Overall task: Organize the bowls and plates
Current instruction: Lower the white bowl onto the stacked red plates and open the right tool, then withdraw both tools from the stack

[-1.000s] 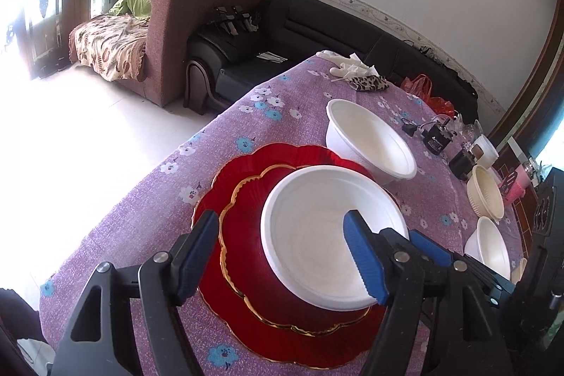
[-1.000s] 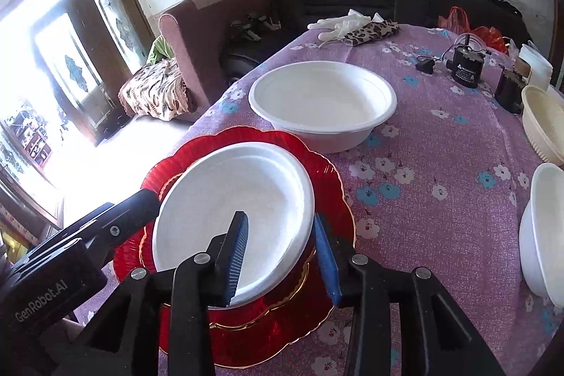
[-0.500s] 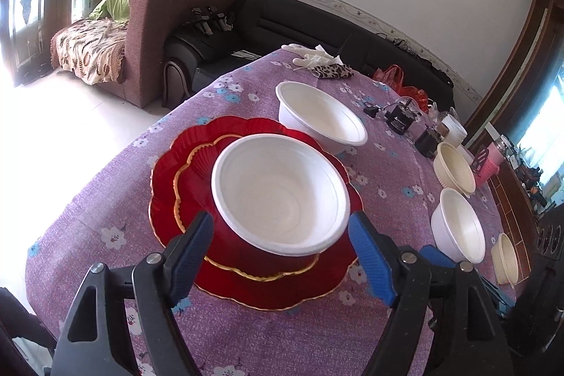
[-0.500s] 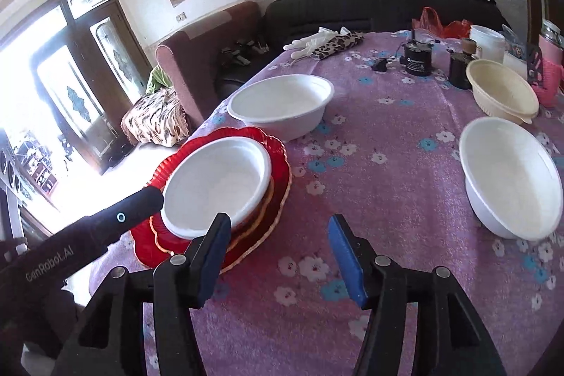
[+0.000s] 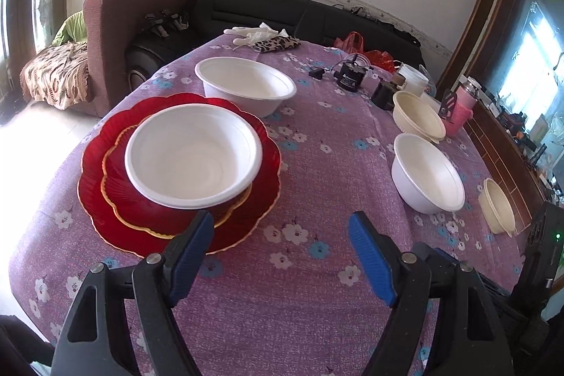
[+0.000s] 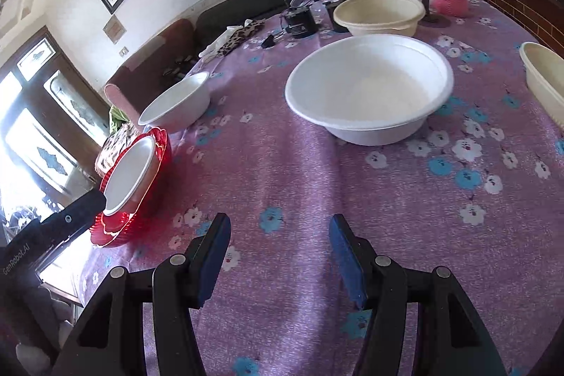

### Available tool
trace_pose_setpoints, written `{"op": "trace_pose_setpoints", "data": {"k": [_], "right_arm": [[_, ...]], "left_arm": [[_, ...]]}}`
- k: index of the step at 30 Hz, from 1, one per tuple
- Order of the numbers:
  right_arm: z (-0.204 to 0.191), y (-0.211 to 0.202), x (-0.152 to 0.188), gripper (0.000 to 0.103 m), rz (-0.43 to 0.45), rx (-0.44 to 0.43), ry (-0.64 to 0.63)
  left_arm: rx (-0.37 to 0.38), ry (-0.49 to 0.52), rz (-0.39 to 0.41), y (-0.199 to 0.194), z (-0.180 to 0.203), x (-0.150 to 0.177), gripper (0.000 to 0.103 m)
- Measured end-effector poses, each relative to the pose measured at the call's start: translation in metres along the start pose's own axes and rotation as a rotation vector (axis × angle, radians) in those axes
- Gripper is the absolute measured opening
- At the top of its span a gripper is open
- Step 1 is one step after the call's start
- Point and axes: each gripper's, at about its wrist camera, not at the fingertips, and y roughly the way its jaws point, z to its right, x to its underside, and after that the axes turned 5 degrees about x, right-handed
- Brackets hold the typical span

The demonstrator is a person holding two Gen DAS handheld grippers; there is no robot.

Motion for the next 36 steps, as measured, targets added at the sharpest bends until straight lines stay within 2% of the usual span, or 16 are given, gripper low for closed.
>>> {"op": "trace_pose_setpoints", "data": {"k": [10, 19, 22, 23, 26, 28, 29, 31, 33, 36], "right_arm": [[0.008, -0.019, 0.012, 0.063, 0.058, 0.053, -0.036], [0.027, -0.023, 0.013, 0.063, 0.061, 0.068, 0.000], [0.037, -0.027, -0.006, 0.063, 0.074, 0.124, 0.020], [0.042, -0.029, -0.020, 0.063, 0.087, 0.142, 0.031], [0.059, -0.038, -0.066, 0.063, 0.145, 0.218, 0.055], [0.067, -0.052, -0.081, 0.063, 0.182, 0.196, 0.094], [0.067, -0.059, -0.082, 0.064, 0.204, 0.173, 0.096], [0.064, -0.066, -0.074, 0.080, 0.236, 0.176, 0.076], [0.063, -0.062, -0.060, 0.081, 0.227, 0.183, 0.071], [0.069, -0.047, -0.038, 0.081, 0.170, 0.162, 0.079]], "left_arm": [[0.012, 0.074, -0.039, 0.009, 0.033, 0.017, 0.078], [0.027, 0.112, -0.065, 0.016, 0.048, 0.024, 0.078], [0.040, 0.119, -0.064, 0.020, 0.056, 0.012, 0.078], [0.054, 0.120, -0.048, 0.021, 0.061, 0.003, 0.078], [0.027, 0.133, -0.012, 0.018, 0.073, -0.021, 0.078], [0.060, 0.126, 0.012, 0.010, 0.076, -0.025, 0.079], [0.052, 0.138, 0.026, 0.007, 0.078, -0.024, 0.085], [0.025, 0.162, 0.034, 0.008, 0.080, -0.016, 0.088], [0.029, 0.155, 0.001, 0.015, 0.077, -0.006, 0.088], [0.044, 0.131, -0.062, 0.030, 0.074, 0.012, 0.088]]}}
